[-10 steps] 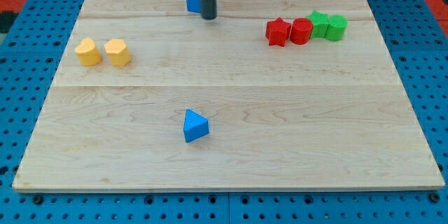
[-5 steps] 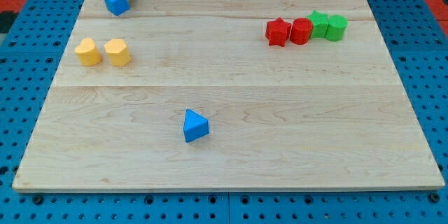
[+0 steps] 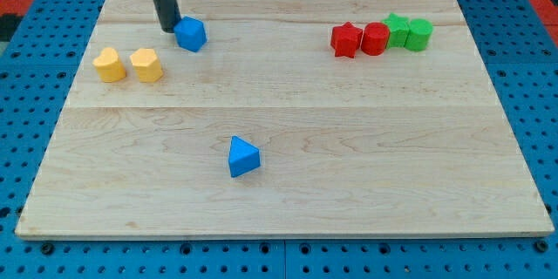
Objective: Push the blue cube into the blue triangle
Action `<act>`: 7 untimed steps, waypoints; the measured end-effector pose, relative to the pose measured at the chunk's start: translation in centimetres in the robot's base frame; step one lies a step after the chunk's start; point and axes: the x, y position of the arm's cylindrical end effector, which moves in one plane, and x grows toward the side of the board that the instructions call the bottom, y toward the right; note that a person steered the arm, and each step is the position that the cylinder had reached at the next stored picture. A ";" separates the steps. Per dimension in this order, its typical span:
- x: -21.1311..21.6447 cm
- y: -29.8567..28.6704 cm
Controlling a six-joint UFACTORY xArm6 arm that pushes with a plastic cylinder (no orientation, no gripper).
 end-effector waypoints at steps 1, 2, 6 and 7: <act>0.3 3.3; 0.4 6.4; 9.3 11.5; 12.8 11.4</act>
